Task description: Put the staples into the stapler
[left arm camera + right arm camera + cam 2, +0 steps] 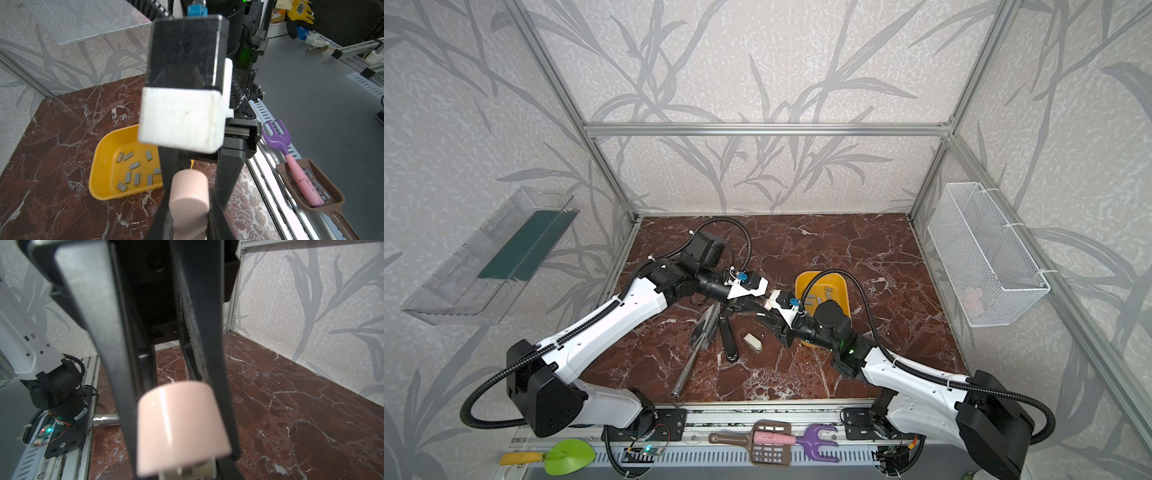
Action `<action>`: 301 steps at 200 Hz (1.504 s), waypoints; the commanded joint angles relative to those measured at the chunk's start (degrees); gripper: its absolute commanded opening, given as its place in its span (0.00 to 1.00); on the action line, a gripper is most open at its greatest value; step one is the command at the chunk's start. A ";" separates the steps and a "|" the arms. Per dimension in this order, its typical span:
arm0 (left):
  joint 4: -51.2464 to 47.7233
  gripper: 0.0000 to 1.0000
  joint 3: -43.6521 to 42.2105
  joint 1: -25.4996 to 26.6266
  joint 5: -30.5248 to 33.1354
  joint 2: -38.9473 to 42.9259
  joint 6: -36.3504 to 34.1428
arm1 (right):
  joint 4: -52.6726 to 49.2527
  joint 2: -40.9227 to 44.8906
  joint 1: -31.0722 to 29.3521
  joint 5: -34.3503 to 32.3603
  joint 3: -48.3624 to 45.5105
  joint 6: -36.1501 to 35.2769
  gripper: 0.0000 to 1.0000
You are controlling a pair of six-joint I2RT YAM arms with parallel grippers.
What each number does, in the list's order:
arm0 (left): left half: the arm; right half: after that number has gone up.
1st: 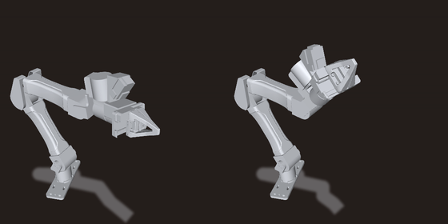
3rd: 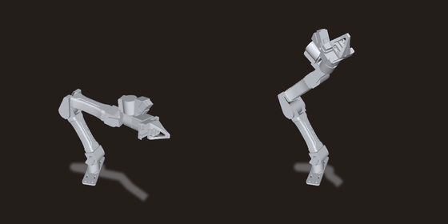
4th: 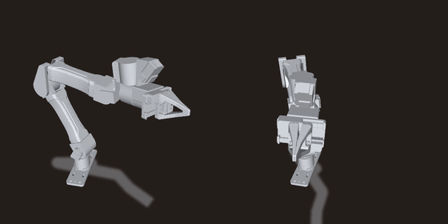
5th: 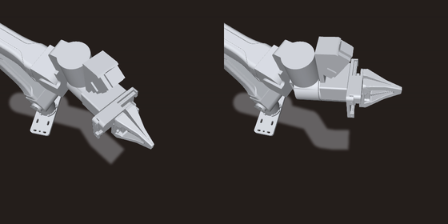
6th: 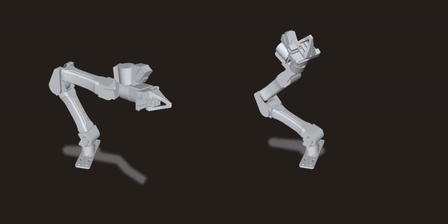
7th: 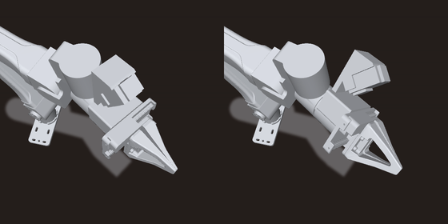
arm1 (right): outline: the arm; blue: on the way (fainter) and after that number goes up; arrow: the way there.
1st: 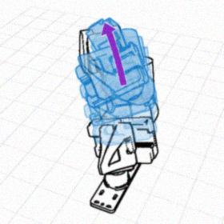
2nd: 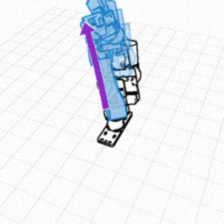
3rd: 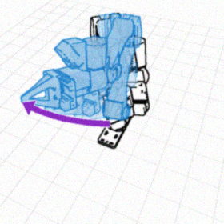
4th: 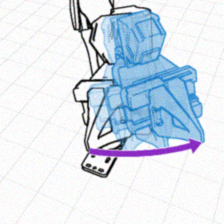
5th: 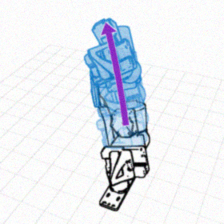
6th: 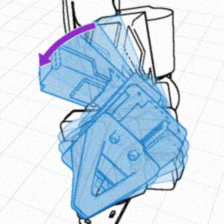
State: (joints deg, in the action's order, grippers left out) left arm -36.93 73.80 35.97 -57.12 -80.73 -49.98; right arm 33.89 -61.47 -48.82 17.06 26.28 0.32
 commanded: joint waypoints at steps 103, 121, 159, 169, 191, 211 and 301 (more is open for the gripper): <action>21.40 0.46 -9.72 -4.79 6.72 10.30 9.43 | -15.51 -0.45 -0.46 -11.66 9.36 6.53 0.00; 26.57 0.48 -12.02 -6.54 10.11 11.97 11.87 | -17.11 -2.14 -0.49 -13.74 10.26 6.84 0.00; 33.77 0.49 -15.55 -9.63 15.98 14.26 14.09 | -22.93 -7.04 -0.43 -19.40 13.55 8.57 0.00; 33.94 0.49 -15.92 -9.99 17.08 14.54 13.49 | -24.55 -8.83 -0.49 -20.27 14.78 9.15 0.00; 32.75 0.49 -15.78 -10.22 18.34 14.41 11.70 | -27.66 -12.63 -0.49 -20.13 17.48 10.19 0.00; 32.14 0.49 -15.52 -10.27 18.20 14.35 11.28 | -31.29 -15.82 -0.49 -19.04 20.37 10.97 0.00; 31.78 0.49 -15.46 -10.38 16.86 14.31 10.69 | -51.54 -35.93 -0.74 -28.05 38.25 19.61 0.00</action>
State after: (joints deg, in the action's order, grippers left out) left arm -5.56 58.46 25.80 -39.46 -67.42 -38.44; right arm -6.76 -91.98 -49.36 -6.72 57.89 15.16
